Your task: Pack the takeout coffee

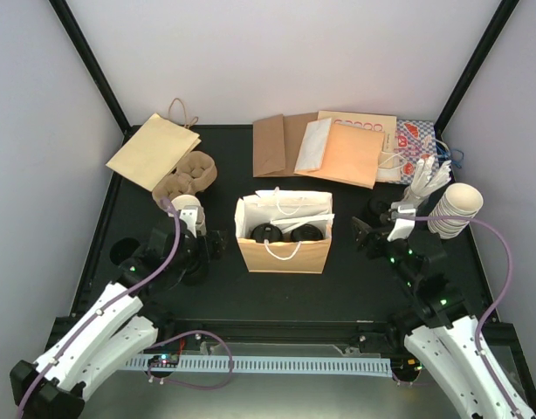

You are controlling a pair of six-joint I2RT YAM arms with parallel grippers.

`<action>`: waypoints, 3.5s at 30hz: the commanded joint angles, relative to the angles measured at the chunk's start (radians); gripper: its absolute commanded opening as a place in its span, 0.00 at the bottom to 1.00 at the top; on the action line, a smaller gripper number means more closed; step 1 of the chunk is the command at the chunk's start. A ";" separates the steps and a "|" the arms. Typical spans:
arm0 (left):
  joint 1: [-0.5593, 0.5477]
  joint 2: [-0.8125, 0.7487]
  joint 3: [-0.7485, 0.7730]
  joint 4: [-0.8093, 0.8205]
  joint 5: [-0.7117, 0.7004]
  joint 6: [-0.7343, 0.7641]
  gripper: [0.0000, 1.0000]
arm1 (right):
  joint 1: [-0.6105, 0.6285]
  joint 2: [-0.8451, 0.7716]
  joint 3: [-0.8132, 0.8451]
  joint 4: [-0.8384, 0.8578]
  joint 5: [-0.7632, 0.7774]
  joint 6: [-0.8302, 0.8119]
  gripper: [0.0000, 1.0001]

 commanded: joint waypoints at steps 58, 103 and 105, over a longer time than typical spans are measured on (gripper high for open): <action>0.333 0.080 0.351 -0.395 -0.159 0.010 0.94 | 0.004 0.090 -0.112 0.185 0.165 -0.016 0.88; 0.673 0.675 0.306 -0.208 0.214 -0.191 0.01 | 0.005 0.039 -0.126 0.192 0.156 0.007 0.87; 0.675 0.684 0.291 -0.181 0.236 -0.201 0.02 | 0.004 0.037 -0.125 0.190 0.156 0.006 0.87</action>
